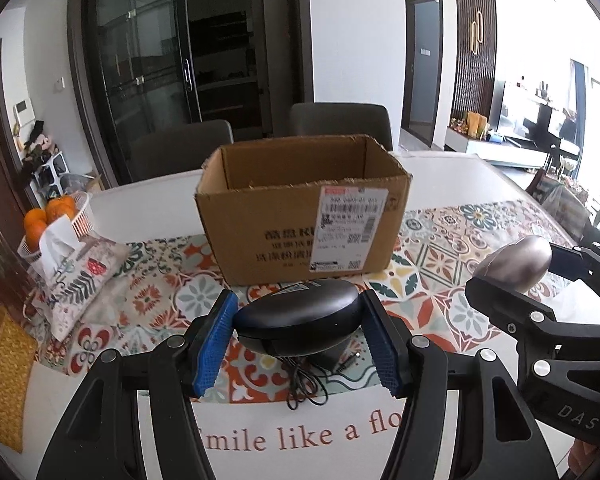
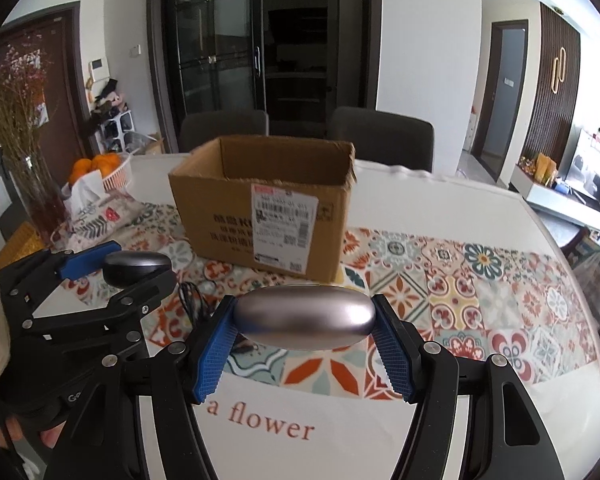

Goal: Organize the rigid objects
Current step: 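Carry the silver case and grey speaker over the cardboard box with both tools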

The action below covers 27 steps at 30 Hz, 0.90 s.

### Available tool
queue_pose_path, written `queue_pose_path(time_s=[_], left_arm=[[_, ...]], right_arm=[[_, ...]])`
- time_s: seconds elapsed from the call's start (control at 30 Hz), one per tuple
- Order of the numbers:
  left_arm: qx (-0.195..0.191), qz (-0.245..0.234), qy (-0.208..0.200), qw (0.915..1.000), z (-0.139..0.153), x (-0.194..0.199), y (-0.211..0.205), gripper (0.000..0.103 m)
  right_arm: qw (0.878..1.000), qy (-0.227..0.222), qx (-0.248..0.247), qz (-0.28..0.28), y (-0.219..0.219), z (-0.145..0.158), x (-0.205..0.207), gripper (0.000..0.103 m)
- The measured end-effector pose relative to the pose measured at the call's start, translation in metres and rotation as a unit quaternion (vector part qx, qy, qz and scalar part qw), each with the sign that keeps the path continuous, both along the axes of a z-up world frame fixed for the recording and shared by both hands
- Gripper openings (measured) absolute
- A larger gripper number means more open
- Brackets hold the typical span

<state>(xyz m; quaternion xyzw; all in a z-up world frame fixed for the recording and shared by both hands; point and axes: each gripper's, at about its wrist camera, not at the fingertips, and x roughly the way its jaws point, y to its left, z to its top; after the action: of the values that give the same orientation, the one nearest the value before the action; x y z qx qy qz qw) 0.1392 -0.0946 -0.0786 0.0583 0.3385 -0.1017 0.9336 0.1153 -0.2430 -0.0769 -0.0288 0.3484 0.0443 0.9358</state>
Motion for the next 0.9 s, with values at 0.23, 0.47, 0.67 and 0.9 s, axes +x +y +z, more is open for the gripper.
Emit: queue_pose_path(time_s=[0.23,0.47,0.67,0.9], left_arm=[[-0.003,0.007,-0.014,0.9999,0.016,0.005,0.014,0.061],[0.004,0.012,-0.031,0.9995,0.027,0.012,0.023,0.062],[-0.001,0.014,-0.038,0.9992,0.039,0.025,0.03,0.062],[-0.03,0.004,-0.025,0.9992,0.05,0.052,0.035,0.062]], right_arm=[[1.0,-0.021,0.001,0.004,0.014,0.016,0.003,0.066],[0.999,-0.036,0.003,0.005,0.025,0.026,0.009,0.066],[0.999,-0.044,0.006,0.007,0.032,0.032,0.022,0.066],[0.998,-0.062,0.008,0.008,0.035,0.044,0.043,0.066]])
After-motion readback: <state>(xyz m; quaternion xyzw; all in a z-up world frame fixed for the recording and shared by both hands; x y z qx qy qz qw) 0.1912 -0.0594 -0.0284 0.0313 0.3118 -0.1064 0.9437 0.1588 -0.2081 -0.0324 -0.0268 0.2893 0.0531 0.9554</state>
